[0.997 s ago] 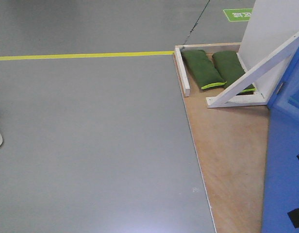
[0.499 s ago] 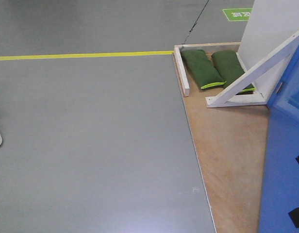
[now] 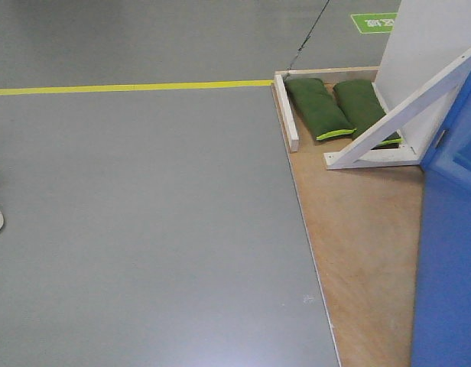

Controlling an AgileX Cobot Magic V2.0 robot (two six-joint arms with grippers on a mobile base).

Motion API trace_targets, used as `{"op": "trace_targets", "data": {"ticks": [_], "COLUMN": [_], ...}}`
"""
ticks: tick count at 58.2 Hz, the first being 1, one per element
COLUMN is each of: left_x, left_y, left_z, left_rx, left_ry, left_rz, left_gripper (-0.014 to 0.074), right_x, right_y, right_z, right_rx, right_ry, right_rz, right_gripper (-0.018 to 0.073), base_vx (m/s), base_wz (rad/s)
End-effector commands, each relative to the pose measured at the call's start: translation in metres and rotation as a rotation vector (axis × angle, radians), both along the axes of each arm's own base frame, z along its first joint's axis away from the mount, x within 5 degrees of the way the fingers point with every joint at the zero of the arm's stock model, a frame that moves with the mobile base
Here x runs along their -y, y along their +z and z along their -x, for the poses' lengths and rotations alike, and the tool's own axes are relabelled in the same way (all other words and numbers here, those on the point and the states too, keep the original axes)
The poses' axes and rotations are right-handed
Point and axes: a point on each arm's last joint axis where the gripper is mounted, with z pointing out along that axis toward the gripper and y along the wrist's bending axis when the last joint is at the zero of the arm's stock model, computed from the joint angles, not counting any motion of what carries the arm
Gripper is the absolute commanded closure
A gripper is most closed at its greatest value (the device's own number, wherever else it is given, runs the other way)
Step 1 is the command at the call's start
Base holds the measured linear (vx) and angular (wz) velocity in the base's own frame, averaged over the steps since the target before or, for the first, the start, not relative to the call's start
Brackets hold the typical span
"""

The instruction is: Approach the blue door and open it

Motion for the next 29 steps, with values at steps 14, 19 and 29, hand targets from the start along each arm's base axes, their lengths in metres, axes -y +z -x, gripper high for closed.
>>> {"op": "trace_targets", "data": {"ticks": [14, 19, 29], "left_x": [0.001, 0.001, 0.001], "left_y": [0.017, 0.017, 0.017], "left_z": [0.001, 0.001, 0.001], "left_rx": [0.123, 0.123, 0.123], "left_ry": [-0.011, -0.011, -0.011], "left_rz": [0.009, 0.009, 0.009], "left_gripper": [0.0524, 0.0524, 0.0524], "right_x": [0.011, 0.015, 0.027], "right_y": [0.119, 0.141, 0.172], "right_z": [-0.032, -0.028, -0.015], "right_rx": [0.281, 0.349, 0.49], "right_ry": [0.063, 0.075, -0.008], "right_rz": [-0.547, -0.603, -0.614], "right_gripper": [0.0547, 0.0547, 0.0547], "base_vx": [0.0, 0.0, 0.0], "base_wz": [0.0, 0.0, 0.0]}}
